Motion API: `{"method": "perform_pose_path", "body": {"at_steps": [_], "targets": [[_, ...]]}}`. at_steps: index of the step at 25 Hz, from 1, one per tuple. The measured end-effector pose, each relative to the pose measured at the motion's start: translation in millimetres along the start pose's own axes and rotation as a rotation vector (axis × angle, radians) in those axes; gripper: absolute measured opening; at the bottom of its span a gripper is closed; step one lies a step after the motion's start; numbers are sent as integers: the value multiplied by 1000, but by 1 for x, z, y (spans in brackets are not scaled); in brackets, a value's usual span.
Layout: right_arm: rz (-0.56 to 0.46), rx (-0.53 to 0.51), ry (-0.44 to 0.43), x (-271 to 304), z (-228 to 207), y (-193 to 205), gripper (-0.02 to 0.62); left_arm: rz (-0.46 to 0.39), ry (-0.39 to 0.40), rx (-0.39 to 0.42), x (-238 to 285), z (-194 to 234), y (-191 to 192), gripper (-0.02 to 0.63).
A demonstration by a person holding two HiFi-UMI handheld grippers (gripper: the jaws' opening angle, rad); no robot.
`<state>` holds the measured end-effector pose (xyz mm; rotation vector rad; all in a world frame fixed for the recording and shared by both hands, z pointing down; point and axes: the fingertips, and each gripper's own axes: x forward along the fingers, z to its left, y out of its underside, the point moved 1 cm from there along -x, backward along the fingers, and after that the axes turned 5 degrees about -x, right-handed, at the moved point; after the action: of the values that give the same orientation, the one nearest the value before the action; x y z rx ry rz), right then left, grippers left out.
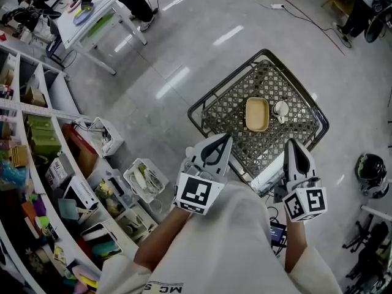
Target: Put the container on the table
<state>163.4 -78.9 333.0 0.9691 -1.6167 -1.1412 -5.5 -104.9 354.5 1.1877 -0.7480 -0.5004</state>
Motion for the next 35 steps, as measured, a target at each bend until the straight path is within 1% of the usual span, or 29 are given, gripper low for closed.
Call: {"method": "perform_pose_path", "body": {"at_steps": [4, 6, 10, 17, 22, 27, 35], "targets": [[-35, -10, -29, -7, 16, -15, 17, -19, -16, -6, -6, 2, -4, 23], [-38, -21, -38, -7, 23, -15, 17, -29, -27, -29, -8, 2, -9, 23], [-43, -13, -47, -4, 29, -5, 17, -42, -33, -42, -13, 2, -14, 23], [-24, -41, -65, -3, 37, 1, 17, -48, -26, 6, -18, 4, -11, 23], [-2, -48, -87, 0, 37, 6, 17, -48, -11, 10, -16, -2, -11, 23], [1, -54, -113, 9, 45, 5, 17, -53, -11, 11, -17, 0, -13, 23], [1, -72, -118, 9, 46, 5, 17, -69, -11, 9, -14, -1, -14, 23]]}}
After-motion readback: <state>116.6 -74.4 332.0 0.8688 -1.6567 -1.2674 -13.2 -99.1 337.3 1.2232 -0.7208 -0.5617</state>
